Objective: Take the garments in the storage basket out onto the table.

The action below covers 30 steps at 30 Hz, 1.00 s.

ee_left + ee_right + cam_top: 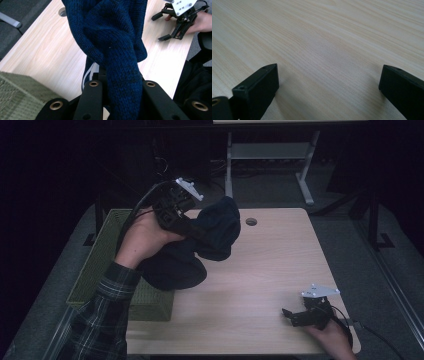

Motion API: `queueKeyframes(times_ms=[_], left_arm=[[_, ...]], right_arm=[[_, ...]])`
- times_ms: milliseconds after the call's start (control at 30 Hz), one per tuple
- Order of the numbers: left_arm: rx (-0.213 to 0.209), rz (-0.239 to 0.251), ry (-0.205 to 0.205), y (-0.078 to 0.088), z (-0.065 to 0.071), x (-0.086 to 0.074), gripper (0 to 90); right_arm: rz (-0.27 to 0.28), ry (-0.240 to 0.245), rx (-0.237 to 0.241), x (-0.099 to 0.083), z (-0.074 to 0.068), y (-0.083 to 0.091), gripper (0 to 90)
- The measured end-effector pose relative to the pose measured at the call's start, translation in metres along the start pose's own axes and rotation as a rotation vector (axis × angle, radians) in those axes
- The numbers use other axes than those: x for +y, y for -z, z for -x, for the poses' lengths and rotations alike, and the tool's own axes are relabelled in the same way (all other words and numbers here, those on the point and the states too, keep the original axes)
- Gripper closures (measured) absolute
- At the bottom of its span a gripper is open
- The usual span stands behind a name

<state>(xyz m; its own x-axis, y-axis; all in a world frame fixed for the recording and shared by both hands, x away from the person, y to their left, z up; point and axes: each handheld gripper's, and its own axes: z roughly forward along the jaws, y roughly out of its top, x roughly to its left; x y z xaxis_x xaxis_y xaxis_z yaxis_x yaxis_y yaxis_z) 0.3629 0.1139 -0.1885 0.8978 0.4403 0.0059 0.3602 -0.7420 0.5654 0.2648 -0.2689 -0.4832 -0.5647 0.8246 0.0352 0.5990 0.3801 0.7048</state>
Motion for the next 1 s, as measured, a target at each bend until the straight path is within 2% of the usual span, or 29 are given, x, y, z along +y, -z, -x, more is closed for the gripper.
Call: queueKeyframes(times_ms=[167, 500, 1000], left_arm=[[-0.024, 0.02, -0.005, -0.009, 0.004, 0.01, 78.5], [-0.06, 0.018, -0.026, -0.036, 0.013, 0.023, 78.5], [-0.13, 0.012, -0.047, -0.088, 0.033, 0.035, 78.5]], right_arm=[[0.0, 0.001, -0.001, 0.0, 0.0, 0.0, 2.1], [0.001, 0.004, -0.001, 0.0, 0.0, 0.0, 2.1], [0.0, 0.003, -0.001, 0.0, 0.0, 0.0, 2.1]])
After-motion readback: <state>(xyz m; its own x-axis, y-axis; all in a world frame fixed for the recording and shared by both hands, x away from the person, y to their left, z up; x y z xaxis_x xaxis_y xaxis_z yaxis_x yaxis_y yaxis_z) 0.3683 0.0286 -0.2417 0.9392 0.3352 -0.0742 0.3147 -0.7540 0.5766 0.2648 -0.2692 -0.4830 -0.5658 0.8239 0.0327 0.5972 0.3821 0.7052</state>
